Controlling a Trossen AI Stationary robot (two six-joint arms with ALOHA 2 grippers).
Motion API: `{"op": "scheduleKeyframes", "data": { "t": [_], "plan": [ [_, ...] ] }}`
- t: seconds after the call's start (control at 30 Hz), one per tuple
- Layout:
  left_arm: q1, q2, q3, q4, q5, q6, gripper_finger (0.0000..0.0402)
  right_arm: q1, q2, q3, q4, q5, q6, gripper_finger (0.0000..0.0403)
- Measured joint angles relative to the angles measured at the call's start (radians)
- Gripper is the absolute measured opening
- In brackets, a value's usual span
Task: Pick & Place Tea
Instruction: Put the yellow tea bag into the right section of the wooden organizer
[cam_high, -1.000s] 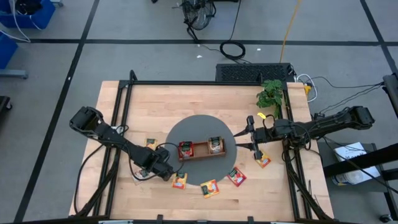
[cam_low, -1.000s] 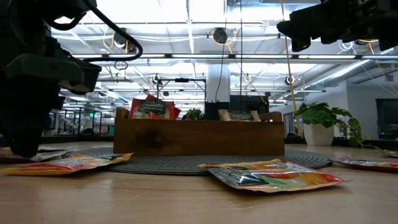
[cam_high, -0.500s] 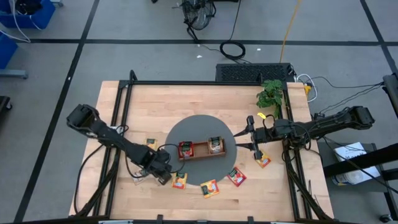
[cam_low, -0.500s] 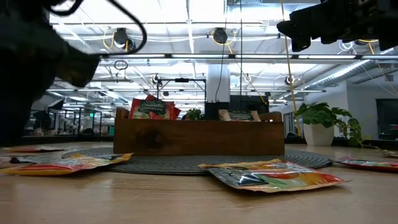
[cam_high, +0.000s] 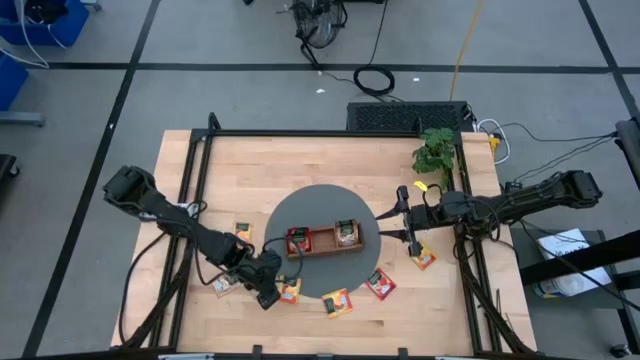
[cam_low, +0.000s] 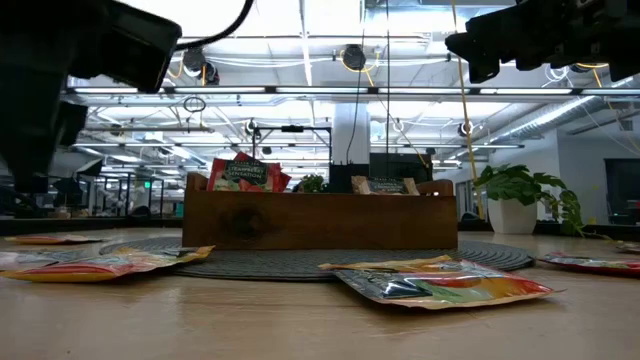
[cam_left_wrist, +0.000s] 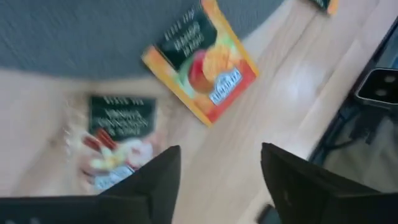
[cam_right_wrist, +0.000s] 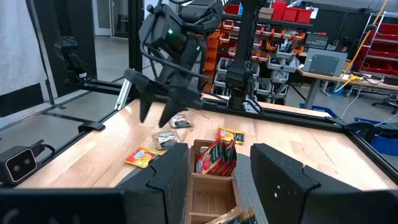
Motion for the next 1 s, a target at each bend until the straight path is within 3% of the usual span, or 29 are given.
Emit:
{"op": "scheduleKeyframes", "data": {
  "t": [0.2, 0.47, 0.67, 1.0],
  "plan": [
    [-0.007, 0.055, 0.047, -0.105, 0.091, -0.104, 0.0241, 0.0, 0.0, 0.0, 0.0, 0.0, -0.001, 0.0157],
    [-0.012, 0.173, 0.218, -0.314, -0.01, 0.04, 0.0241, 0.0, 0.0, 0.0, -0.001, 0.001, -0.002, 0.0157],
    [-0.015, 0.339, 0.363, -0.627, -0.038, 0.134, 0.0241, 0.0, 0.0, 0.0, -0.001, 0.001, -0.003, 0.0157],
    [-0.018, 0.411, 0.369, -0.627, -0.029, 0.213, 0.0241, -0.001, 0.0, 0.0, -0.005, 0.001, -0.003, 0.0157]
  ]
}}
